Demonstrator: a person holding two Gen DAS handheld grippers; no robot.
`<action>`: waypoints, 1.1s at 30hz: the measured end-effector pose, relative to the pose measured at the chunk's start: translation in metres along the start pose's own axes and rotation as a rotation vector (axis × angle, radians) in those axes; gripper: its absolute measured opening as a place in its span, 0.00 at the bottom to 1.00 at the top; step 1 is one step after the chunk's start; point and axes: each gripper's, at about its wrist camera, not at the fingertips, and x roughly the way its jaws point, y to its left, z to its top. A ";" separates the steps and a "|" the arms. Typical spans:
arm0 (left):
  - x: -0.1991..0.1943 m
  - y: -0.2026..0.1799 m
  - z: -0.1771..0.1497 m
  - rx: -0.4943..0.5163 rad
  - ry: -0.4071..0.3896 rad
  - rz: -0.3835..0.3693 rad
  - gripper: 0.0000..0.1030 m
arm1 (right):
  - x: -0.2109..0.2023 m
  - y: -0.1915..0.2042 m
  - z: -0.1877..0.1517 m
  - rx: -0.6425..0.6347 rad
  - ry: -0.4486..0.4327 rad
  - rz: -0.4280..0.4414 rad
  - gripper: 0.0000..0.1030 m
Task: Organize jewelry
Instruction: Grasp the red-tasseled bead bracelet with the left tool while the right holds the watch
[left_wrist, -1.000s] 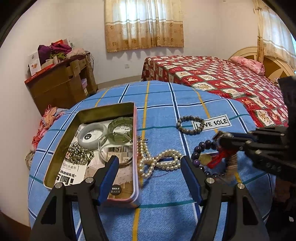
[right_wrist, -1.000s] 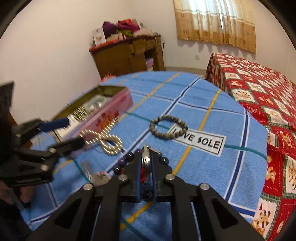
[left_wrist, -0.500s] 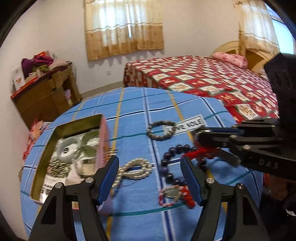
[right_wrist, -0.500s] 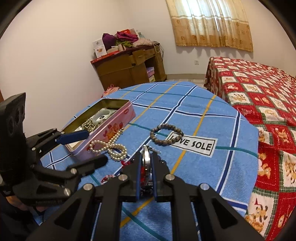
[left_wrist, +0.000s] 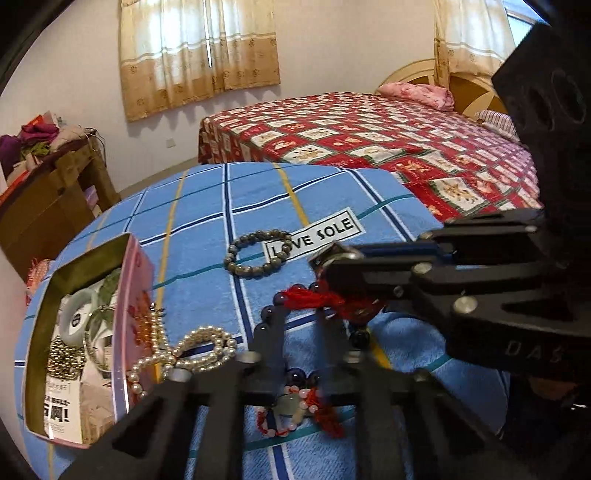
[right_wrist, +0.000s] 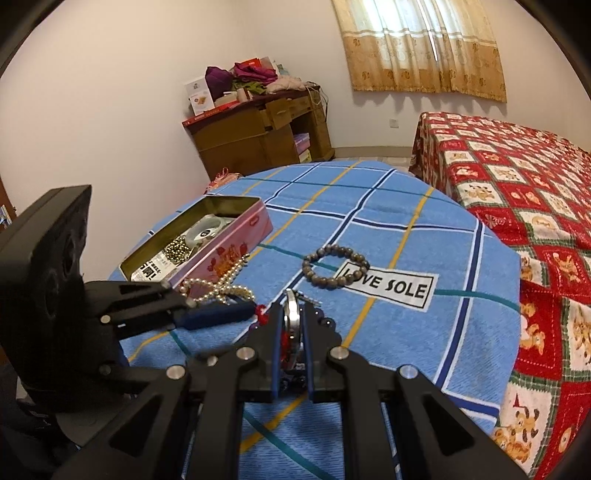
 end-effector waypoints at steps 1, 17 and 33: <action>-0.001 0.001 -0.001 -0.007 -0.003 -0.008 0.00 | 0.001 0.000 -0.001 0.002 0.003 0.001 0.12; 0.001 0.020 -0.006 -0.132 0.032 -0.019 0.20 | 0.006 -0.015 -0.006 0.043 0.029 -0.019 0.13; 0.009 0.022 0.002 -0.118 0.028 0.055 0.65 | 0.018 -0.016 -0.007 0.016 0.075 -0.047 0.17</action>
